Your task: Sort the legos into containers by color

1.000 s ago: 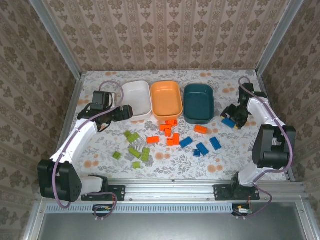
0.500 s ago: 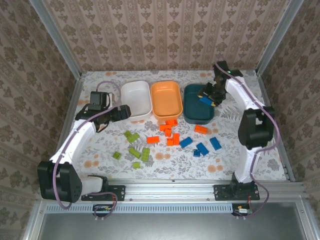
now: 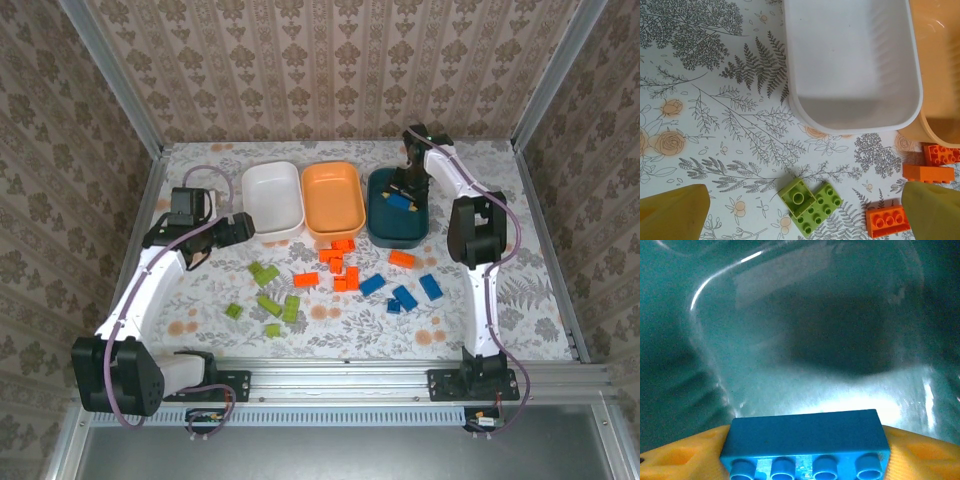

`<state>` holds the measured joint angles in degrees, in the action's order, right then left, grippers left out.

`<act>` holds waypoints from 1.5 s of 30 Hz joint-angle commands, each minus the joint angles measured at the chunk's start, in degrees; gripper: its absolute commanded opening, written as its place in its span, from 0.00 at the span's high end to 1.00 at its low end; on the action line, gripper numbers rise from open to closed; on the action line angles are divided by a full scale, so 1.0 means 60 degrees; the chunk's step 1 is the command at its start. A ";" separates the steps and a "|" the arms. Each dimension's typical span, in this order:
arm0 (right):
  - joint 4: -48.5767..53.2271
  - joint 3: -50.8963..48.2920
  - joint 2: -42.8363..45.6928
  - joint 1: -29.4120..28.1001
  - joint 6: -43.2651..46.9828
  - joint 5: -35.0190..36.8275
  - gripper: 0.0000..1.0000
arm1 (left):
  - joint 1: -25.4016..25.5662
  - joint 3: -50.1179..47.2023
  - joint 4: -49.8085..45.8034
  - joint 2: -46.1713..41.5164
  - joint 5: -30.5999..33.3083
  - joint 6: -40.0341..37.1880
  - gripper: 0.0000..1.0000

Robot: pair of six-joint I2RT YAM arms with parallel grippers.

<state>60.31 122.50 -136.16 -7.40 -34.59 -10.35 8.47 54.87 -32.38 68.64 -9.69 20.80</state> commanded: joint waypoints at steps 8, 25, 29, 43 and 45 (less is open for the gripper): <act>0.1051 0.1608 -0.0059 0.0002 0.0212 0.0456 0.20 | -0.0095 0.0216 -0.0222 0.0031 -0.0099 -0.0068 0.00; 0.1128 -0.6477 0.6931 -0.0205 0.3348 0.0351 0.19 | -0.0069 -0.0315 0.0612 -0.0191 -0.0651 0.0332 0.00; 0.1019 -0.8233 0.7702 -0.0483 0.4017 0.0739 0.24 | 0.0024 -0.0375 0.0757 -0.0105 -0.0807 0.0431 0.00; -0.0325 -0.9829 0.6703 -0.0537 0.3646 0.1406 0.35 | 0.0155 -0.0218 0.0159 -0.0398 -0.0429 0.0324 0.00; -0.0395 -0.9818 0.6469 -0.0524 0.3568 0.1481 0.36 | 0.0134 -0.0244 0.0107 -0.0481 -0.0379 0.0306 0.00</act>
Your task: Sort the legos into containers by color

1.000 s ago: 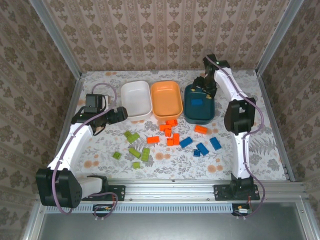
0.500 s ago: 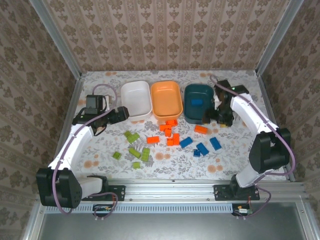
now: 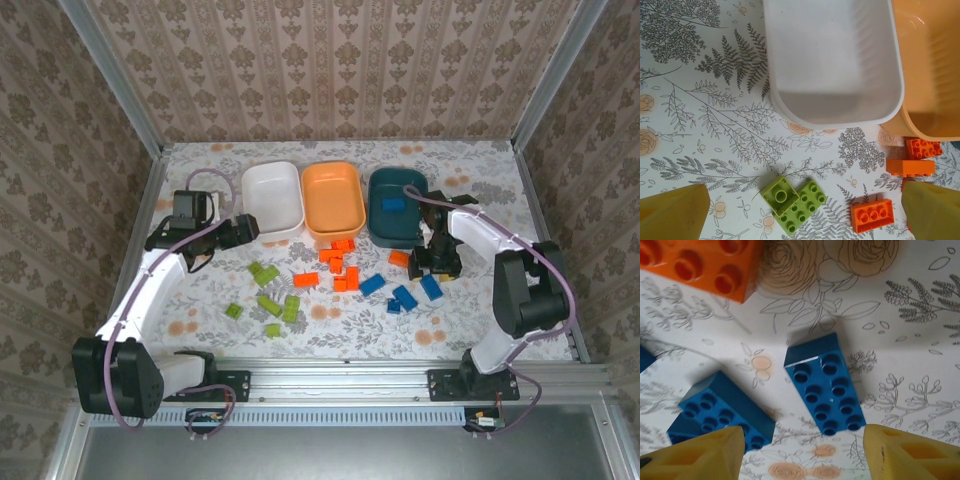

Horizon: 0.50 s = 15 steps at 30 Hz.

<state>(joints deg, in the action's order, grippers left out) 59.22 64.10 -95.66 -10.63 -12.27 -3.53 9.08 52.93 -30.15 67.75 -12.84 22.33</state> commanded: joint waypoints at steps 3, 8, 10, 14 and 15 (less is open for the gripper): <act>-0.0297 -0.0037 -0.0621 0.0025 -0.0208 0.0342 0.37 | 0.0024 0.0086 -0.0306 -0.0378 0.0177 0.0042 0.00; -0.0382 -0.0185 -0.1036 0.0068 -0.0349 0.0815 0.37 | -0.0005 0.0097 -0.0416 -0.0411 0.0235 -0.0024 0.00; -0.0448 -0.0263 -0.1164 0.0152 -0.0381 0.0907 0.37 | -0.0041 0.0067 -0.0424 -0.0458 0.0237 -0.0059 0.00; -0.0596 -0.0343 -0.1404 0.0251 -0.0442 0.0918 0.38 | -0.0069 0.0035 -0.0409 -0.0439 0.0210 -0.0079 0.00; -0.0625 -0.0359 -0.1497 0.0249 -0.0459 0.0854 0.40 | -0.0063 0.0039 -0.0409 -0.0420 0.0206 -0.0080 0.00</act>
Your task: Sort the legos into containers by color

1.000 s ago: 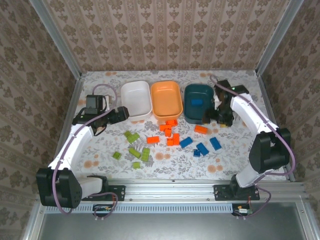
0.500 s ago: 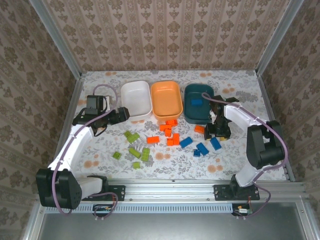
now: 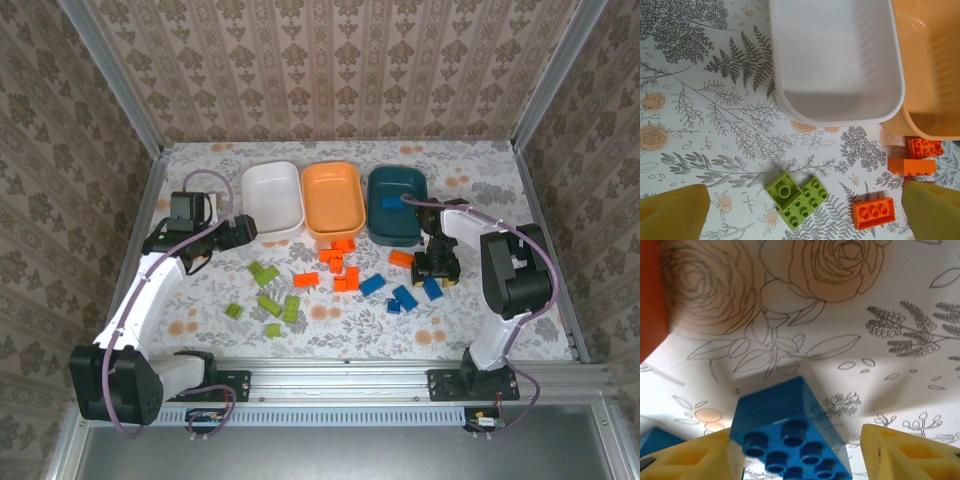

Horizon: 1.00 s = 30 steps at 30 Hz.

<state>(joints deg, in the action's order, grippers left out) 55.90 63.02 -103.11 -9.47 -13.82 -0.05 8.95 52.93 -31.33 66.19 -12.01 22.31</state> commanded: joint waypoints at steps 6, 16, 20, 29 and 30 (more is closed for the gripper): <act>-0.0147 -0.0239 -0.0398 0.0056 -0.0296 0.0189 0.57 | -0.0053 0.0087 -0.0212 -0.0105 0.0068 -0.0155 0.00; 0.1172 0.0394 0.1499 0.0056 -0.0567 -0.0136 0.65 | 0.0042 0.0266 -0.0094 0.0078 0.0053 -0.0225 0.00; 0.1900 0.1089 0.2305 0.0058 -0.0882 -0.0650 0.65 | 0.0143 0.0428 -0.0069 0.0173 0.0106 -0.0272 0.00; 0.0530 0.2720 0.2034 0.0050 -0.3378 -0.2610 0.66 | 0.0388 0.0635 -0.0030 0.0349 0.0224 -0.0392 0.00; 0.0220 0.2895 0.1729 0.0067 -0.3833 -0.2657 0.66 | 0.0418 0.0632 -0.0022 0.0382 0.0229 -0.0400 0.00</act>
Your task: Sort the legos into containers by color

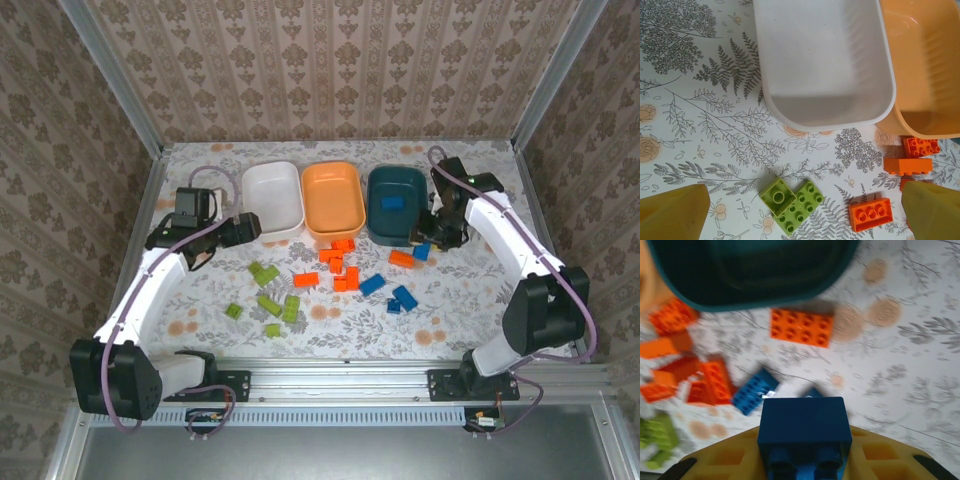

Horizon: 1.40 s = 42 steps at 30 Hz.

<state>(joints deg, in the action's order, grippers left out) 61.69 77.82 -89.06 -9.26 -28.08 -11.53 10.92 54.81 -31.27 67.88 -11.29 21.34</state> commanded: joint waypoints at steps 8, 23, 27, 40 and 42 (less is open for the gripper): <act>-0.2591 0.1569 -0.3001 -0.0108 -0.4103 -0.0498 0.69 | 0.0114 0.0306 -0.0196 -0.0040 0.0060 -0.0269 0.00; -0.2291 0.3416 -0.5330 -0.0164 -0.3250 -0.0223 0.45 | 0.0290 0.0406 -0.2289 0.0552 0.0396 -0.0351 0.02; -0.2062 0.3657 -0.4975 -0.0163 -0.3070 -0.0113 0.35 | 0.0290 0.0319 -0.2272 0.0647 0.0089 -0.0173 0.03; -0.0811 0.3958 -0.2699 -0.1278 -0.1181 0.0691 0.34 | 0.0389 0.0190 -0.2627 0.1301 -0.0040 0.0308 0.05; -0.0602 0.3661 -0.2462 -0.1669 -0.0462 0.0878 0.34 | 0.0412 0.0092 -0.2505 0.1463 -0.0168 0.0693 0.06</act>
<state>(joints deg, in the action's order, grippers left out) 53.01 101.49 -106.19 -16.51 -38.37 -9.30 12.82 56.62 -44.99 75.26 -10.81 21.58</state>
